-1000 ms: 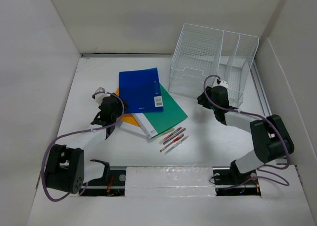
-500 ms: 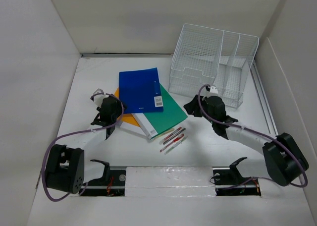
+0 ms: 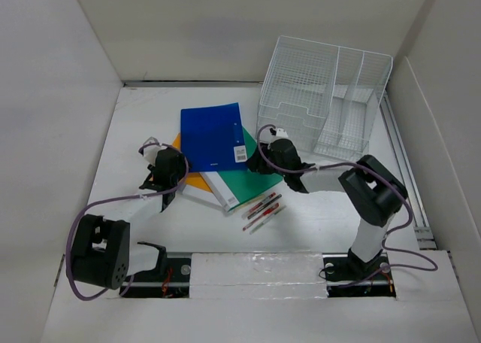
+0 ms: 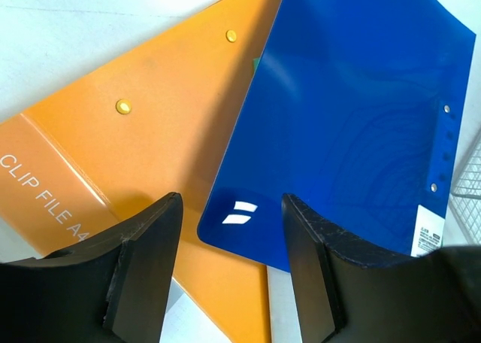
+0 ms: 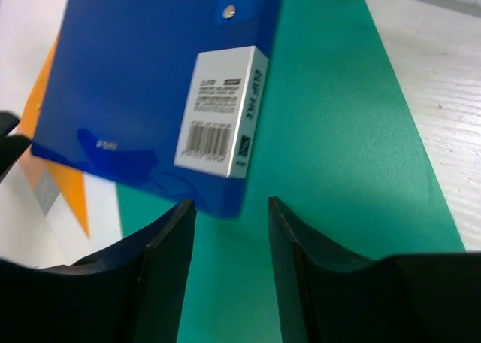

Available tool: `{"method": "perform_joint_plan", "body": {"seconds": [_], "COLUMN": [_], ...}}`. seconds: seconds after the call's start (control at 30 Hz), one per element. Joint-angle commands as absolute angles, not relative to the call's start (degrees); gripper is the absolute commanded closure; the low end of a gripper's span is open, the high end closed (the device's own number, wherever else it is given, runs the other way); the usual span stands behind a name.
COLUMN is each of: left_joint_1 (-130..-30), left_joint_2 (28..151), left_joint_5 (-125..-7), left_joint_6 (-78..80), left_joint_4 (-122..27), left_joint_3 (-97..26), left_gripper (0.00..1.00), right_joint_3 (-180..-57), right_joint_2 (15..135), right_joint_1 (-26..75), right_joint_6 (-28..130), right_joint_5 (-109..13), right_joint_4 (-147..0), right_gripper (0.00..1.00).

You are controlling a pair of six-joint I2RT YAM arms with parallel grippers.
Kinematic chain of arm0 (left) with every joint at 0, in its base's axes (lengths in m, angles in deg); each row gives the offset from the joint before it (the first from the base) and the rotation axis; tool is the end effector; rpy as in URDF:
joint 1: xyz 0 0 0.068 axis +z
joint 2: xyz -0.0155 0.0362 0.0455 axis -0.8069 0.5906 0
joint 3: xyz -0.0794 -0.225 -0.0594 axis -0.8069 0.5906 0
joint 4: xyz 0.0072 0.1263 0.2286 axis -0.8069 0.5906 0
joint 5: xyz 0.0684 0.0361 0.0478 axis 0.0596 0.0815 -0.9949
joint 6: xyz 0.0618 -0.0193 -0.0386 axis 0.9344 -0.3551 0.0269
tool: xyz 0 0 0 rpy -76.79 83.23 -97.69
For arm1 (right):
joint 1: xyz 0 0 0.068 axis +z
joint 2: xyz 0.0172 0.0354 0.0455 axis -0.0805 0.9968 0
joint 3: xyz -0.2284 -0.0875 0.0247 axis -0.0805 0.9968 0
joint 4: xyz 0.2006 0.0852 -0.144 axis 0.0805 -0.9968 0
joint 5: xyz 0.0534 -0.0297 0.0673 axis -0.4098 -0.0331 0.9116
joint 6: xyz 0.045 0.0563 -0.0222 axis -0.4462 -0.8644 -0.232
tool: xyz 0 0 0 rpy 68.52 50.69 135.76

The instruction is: Organize the desk

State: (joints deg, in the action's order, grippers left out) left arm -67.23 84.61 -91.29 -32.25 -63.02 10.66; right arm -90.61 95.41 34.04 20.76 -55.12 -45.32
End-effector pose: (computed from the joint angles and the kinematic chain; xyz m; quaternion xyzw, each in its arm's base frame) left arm 0.2747 -0.0468 0.1486 -0.2987 0.7900 -0.1436 0.5159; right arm 0.3000 0.2406 0.1240 -0.0149 0.8472 0.3287 0.4172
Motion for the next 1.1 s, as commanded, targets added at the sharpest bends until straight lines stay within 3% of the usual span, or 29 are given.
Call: {"method": "perform_joint_plan", "body": {"seconds": [0.0, 0.23, 0.4, 0.47, 0.77, 0.97, 1.0, 1.07], "left_joint_1": [-66.55, -66.54, -66.54, -66.54, -66.54, -67.76, -68.38, -68.91], "left_joint_2": [85.58, 86.11, 85.50, 84.45, 76.54, 79.51, 80.22, 81.45], "left_joint_5": [-91.58, -91.76, -92.81, -93.25, -95.98, -88.25, -87.81, -86.93], "left_joint_6": [-31.94, -32.30, -32.12, -32.03, -32.21, -29.14, -29.05, -28.96], "left_joint_4": [-64.94, -65.91, -65.03, -63.98, -62.13, -61.52, -60.99, -61.07], "left_joint_3": [10.46, 10.99, 10.73, 10.73, 13.72, 12.22, 11.87, 11.96], "left_gripper": [0.49, 0.53, 0.53, 0.53, 0.52, 0.51, 0.51, 0.50], "right_joint_3": [-94.99, -98.42, -97.65, -94.41, -83.05, -77.78, -77.25, -77.42], "right_joint_2": [98.56, 104.27, 104.56, 101.32, 87.59, 80.74, 80.12, 79.59], "right_joint_1": [35.01, 36.16, 37.21, 37.83, 40.91, 41.96, 41.96, 41.44], "right_joint_6": [18.97, 17.12, 16.68, 16.68, 19.05, 20.72, 21.42, 22.21], "right_joint_5": [-55.30, -59.34, -59.43, -61.71, -60.14, -52.85, -52.23, -50.56], "right_joint_4": [-41.09, -42.68, -42.33, -42.24, -46.55, -50.67, -50.85, -51.99], "right_gripper": [0.52, 0.61, 0.93, 0.99, 1.00, 1.00, 0.99, 0.85]}}
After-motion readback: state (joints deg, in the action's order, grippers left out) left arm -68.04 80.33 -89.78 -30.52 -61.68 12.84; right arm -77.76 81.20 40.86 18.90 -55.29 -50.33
